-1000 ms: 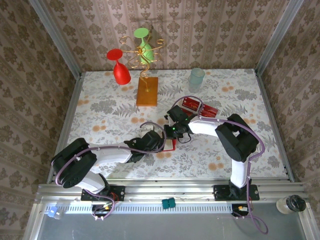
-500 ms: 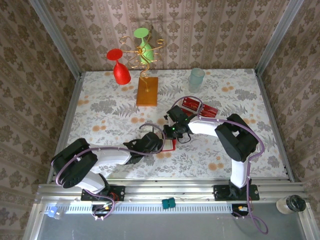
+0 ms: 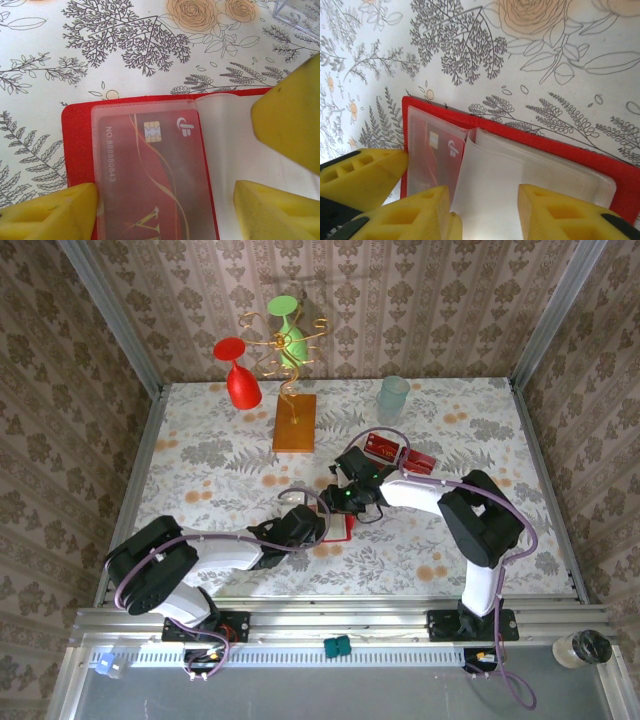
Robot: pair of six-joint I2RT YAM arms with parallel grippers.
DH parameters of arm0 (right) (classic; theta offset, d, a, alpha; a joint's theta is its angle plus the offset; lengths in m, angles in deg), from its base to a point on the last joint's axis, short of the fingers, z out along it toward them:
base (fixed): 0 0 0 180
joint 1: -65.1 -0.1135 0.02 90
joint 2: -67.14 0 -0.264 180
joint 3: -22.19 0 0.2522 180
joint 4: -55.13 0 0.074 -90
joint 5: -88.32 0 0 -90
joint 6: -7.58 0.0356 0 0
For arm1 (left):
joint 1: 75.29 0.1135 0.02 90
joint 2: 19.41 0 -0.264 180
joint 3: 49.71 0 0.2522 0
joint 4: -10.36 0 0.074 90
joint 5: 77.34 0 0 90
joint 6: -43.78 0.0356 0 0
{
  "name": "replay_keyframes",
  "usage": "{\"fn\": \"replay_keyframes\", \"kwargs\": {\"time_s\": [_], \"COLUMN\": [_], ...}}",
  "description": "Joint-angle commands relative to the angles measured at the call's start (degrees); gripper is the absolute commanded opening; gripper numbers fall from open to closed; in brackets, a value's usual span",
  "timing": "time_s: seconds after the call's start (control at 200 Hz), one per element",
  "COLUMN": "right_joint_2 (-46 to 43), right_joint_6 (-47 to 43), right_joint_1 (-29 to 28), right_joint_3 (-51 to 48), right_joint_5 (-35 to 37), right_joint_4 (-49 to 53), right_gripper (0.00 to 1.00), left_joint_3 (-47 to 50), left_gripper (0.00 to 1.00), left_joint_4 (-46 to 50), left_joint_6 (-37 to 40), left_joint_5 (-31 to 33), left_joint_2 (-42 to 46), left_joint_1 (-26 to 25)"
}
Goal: Put the credit cards into the card holder
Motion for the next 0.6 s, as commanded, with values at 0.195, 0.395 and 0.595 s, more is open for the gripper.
{"fn": "replay_keyframes", "kwargs": {"time_s": [0.195, 0.395, 0.595], "right_joint_2": [-1.6, 0.3, 1.3], "right_joint_6": [1.9, 2.3, 1.8], "right_joint_1": [0.7, 0.7, 0.7], "right_joint_3": [-2.3, -2.1, -1.5], "right_joint_5": [2.1, 1.0, -1.8], "right_joint_4": [0.3, -0.6, -1.4], "right_gripper": [0.52, 0.54, 0.52], "left_joint_3": [2.0, 2.2, 2.3], "left_gripper": [0.71, 0.7, 0.7], "left_joint_4": [2.7, 2.6, 2.8], "left_joint_6": [-1.2, -1.2, -1.2], "left_joint_5": [-1.3, -1.3, -1.1], "left_joint_2": [-1.7, -1.5, -1.2], "left_joint_1": [-0.5, -0.4, -0.5]}}
